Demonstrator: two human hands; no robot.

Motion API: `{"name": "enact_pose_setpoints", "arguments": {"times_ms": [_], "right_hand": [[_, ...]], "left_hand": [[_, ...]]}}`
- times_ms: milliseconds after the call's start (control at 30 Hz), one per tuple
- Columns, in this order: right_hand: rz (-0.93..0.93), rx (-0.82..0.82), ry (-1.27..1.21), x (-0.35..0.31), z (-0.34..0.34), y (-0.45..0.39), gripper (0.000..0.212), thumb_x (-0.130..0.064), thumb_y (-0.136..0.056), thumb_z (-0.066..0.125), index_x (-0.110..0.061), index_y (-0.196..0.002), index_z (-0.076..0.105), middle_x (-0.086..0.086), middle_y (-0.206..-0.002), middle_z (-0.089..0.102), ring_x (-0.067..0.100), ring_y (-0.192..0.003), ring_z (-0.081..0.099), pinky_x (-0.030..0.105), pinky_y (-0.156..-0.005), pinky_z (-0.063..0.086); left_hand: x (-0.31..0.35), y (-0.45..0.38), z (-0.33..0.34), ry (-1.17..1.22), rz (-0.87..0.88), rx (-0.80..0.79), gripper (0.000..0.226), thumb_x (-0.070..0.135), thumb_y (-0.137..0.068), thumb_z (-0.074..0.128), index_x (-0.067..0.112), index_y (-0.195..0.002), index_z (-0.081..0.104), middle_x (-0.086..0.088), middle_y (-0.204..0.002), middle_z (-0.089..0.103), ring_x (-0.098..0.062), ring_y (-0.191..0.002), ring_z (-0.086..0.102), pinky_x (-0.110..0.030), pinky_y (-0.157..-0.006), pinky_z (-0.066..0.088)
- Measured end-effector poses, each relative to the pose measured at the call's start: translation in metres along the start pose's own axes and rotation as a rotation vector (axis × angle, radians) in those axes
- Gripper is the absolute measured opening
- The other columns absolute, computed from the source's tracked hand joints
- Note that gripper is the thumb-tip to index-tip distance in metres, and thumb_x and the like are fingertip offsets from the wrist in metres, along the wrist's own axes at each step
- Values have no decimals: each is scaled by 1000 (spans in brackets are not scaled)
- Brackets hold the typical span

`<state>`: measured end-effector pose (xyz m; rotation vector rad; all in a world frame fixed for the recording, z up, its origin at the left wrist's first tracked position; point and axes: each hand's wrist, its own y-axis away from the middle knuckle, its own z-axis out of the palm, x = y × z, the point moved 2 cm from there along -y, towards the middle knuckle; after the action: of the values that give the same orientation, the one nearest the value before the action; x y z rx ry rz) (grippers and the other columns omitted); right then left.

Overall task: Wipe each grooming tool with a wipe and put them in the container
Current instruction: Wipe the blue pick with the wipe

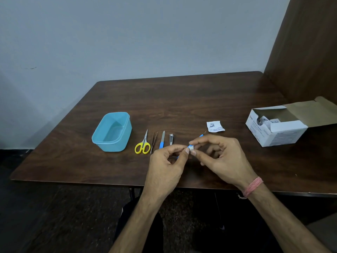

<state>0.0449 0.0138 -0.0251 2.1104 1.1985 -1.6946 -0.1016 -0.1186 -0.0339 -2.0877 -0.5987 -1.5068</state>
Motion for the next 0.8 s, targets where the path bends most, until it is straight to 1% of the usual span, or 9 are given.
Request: {"name": "enact_pose_setpoints", "arguments": {"times_ms": [133, 200, 267, 333, 367, 500, 567, 667, 800], "right_hand": [[-77, -26, 48, 1, 0, -2, 31, -13, -91, 91, -33, -114, 86, -7, -100, 77, 22, -57, 62, 36, -52, 51], [-66, -10, 23, 0, 0, -2, 32, -12, -90, 91, -34, -113, 85, -5, -100, 78, 31, -57, 63, 43, -51, 53], [-48, 26, 2, 0, 0, -1, 29, -11, -89, 91, -31, -108, 83, -5, -98, 79, 36, -55, 66, 45, -51, 53], [-34, 42, -13, 1, 0, 0, 25, -9, -88, 92, -26, -101, 80, -5, -96, 80, 32, -54, 69, 37, -49, 52], [-34, 42, -9, 1, 0, 0, 23, -8, -88, 92, -25, -98, 80, -6, -94, 80, 30, -53, 69, 33, -49, 52], [-94, 49, 64, 3, 1, -1, 21, -12, -86, 94, -28, -97, 85, -11, -94, 80, 32, -52, 65, 36, -47, 51], [-114, 66, 89, 4, 0, -1, 20, -15, -86, 95, -30, -97, 86, -13, -92, 80, 29, -52, 65, 38, -49, 52], [-129, 73, 136, 4, 0, -1, 20, -16, -87, 94, -32, -96, 86, -17, -91, 78, 26, -53, 65, 38, -52, 53], [-140, 31, 164, 4, 1, -1, 20, -12, -91, 90, -31, -95, 83, -16, -95, 76, 20, -60, 67, 28, -59, 52]], "left_hand": [[3, 0, 0, -24, -19, -10, 15, 26, -109, 73, 29, -111, 88, 17, -101, 85, -10, -101, 80, -38, -97, 64], [4, 1, 1, -21, -26, -4, 16, 26, -110, 72, 28, -111, 88, 17, -100, 85, -8, -101, 80, -37, -98, 64], [3, 1, 2, -23, -31, 9, 17, 26, -111, 71, 28, -108, 87, 14, -97, 86, -17, -95, 81, -45, -95, 65], [2, 1, 3, -37, -32, 11, 18, 28, -111, 70, 30, -105, 87, 12, -94, 85, -32, -92, 80, -53, -92, 64], [1, 1, 3, -38, -31, 12, 18, 29, -111, 70, 30, -104, 87, 12, -93, 85, -33, -91, 80, -54, -91, 64], [1, -1, 3, -27, -28, 22, 19, 25, -112, 69, 26, -104, 87, 13, -94, 86, -13, -94, 82, -45, -96, 66], [1, -1, 3, -22, -25, 28, 18, 25, -112, 70, 26, -106, 87, 13, -93, 86, -11, -94, 82, -40, -95, 66], [2, 0, 3, -37, -20, 36, 17, 27, -111, 70, 30, -106, 86, 13, -90, 85, -24, -89, 81, -42, -89, 64], [5, 0, 4, -52, -18, 41, 19, 26, -111, 69, 31, -104, 86, 13, -89, 84, -33, -89, 79, -38, -84, 62]]}}
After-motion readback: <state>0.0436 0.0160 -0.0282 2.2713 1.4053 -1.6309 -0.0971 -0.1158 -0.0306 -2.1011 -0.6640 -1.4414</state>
